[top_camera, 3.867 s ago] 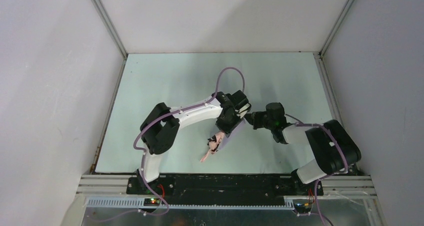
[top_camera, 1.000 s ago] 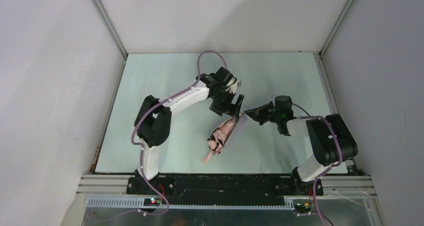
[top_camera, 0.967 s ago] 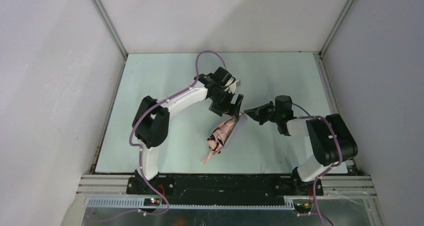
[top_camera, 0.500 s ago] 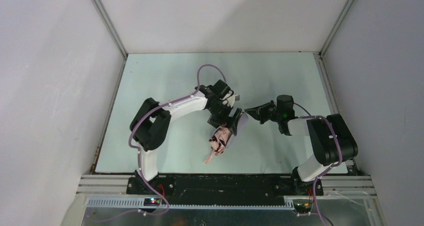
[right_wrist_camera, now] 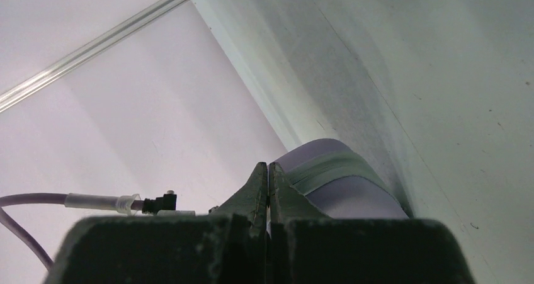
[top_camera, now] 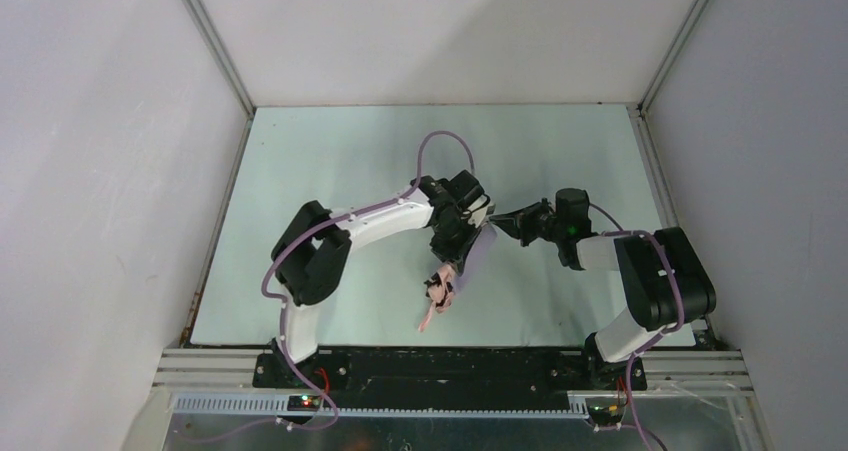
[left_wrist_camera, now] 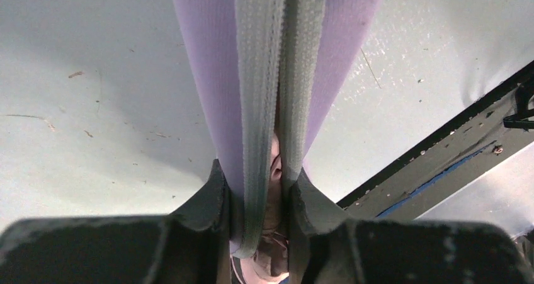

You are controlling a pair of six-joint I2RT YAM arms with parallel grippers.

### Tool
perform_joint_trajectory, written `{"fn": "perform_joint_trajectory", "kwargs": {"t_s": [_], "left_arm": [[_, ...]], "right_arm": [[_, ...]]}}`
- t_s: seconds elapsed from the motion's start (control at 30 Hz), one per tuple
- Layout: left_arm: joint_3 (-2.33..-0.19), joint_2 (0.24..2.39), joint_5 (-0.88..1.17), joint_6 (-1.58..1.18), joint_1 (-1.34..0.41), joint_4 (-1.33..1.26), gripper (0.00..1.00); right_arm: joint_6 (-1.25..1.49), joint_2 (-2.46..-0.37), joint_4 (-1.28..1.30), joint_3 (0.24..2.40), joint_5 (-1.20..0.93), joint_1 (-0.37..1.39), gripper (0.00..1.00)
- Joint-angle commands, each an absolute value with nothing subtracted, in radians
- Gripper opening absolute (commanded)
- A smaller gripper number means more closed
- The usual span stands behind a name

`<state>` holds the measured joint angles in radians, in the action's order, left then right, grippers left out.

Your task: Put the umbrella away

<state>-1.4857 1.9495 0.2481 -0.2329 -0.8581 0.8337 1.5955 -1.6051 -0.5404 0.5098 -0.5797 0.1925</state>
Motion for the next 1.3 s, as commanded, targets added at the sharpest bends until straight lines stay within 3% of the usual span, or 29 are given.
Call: {"fn": "perform_joint_trajectory", "kwargs": {"t_s": [0.0,0.3,0.47,0.93,1.0,1.07,1.1,1.17,1.27], "left_arm": [[-1.562,2.004,0.155,-0.193,-0.856,0.920,0.15],[-1.591,2.116,0.254,-0.195,-0.837,0.985,0.06],[-1.620,2.153,0.347,-0.215,-0.794,0.953,0.00],[-1.842,2.219,0.323,-0.212,-0.792,1.016,0.01],[-1.840,2.197,0.308,-0.213,-0.792,1.009,0.09],[-1.826,2.160,0.292,-0.220,-0.792,0.988,0.35],[-1.807,2.145,0.289,-0.228,-0.792,0.968,0.56],[-1.753,2.088,0.284,-0.244,-0.792,0.920,0.80],[-1.632,1.976,0.296,-0.271,-0.793,0.802,0.97]], "right_arm": [[1.563,-1.538,-0.608,0.539,-0.628,0.187,0.00],[1.584,-1.469,-0.755,0.532,-0.675,0.199,0.00],[1.475,-1.456,-0.674,0.534,-0.689,0.263,0.00],[1.099,-1.392,-0.414,0.558,-0.621,0.428,0.00],[1.036,-1.382,-0.333,0.572,-0.600,0.426,0.00],[1.002,-1.371,-0.282,0.574,-0.588,0.412,0.00],[0.993,-1.369,-0.263,0.574,-0.591,0.406,0.00],[0.979,-1.367,-0.245,0.574,-0.597,0.382,0.00],[0.969,-1.364,-0.242,0.574,-0.606,0.351,0.00]]}}
